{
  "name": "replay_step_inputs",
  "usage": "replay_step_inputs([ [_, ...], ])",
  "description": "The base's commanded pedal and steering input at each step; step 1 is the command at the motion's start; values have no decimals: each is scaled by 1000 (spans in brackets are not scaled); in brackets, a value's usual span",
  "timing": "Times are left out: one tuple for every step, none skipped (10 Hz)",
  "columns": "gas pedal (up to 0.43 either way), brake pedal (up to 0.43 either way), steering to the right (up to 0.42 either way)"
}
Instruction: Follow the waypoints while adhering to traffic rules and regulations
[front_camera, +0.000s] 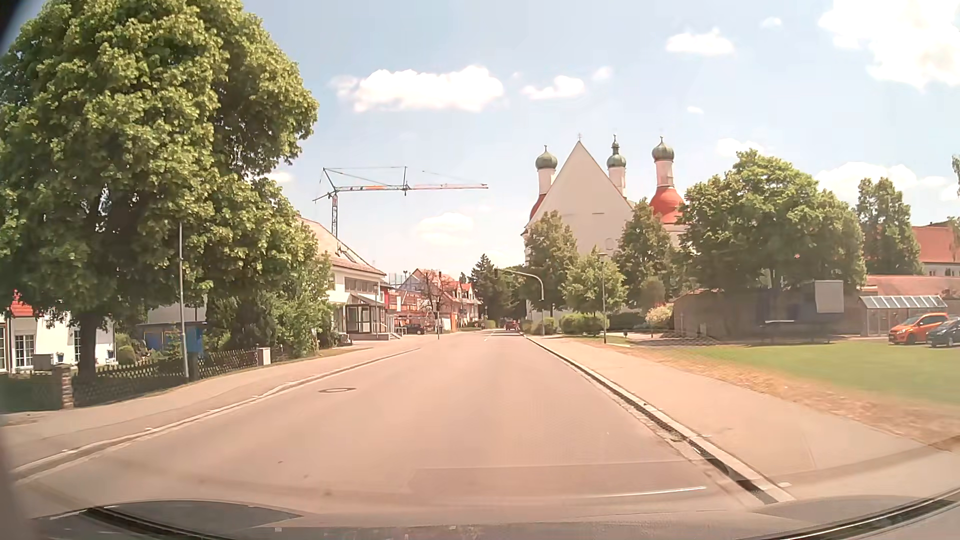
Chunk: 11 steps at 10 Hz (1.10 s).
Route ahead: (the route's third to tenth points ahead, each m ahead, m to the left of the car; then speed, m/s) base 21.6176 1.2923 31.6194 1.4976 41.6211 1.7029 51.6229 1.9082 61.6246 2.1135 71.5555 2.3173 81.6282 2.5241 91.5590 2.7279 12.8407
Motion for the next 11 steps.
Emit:
replay_step_inputs([
  [130,6,-11],
  [130,12,-11],
  [130,12,-11],
  [130,12,-11],
  [130,12,-11],
  [130,12,-11],
  [130,12,-10],
  [130,12,-10],
  [130,12,-9],
  [130,12,-7],
  [130,12,-2],
])
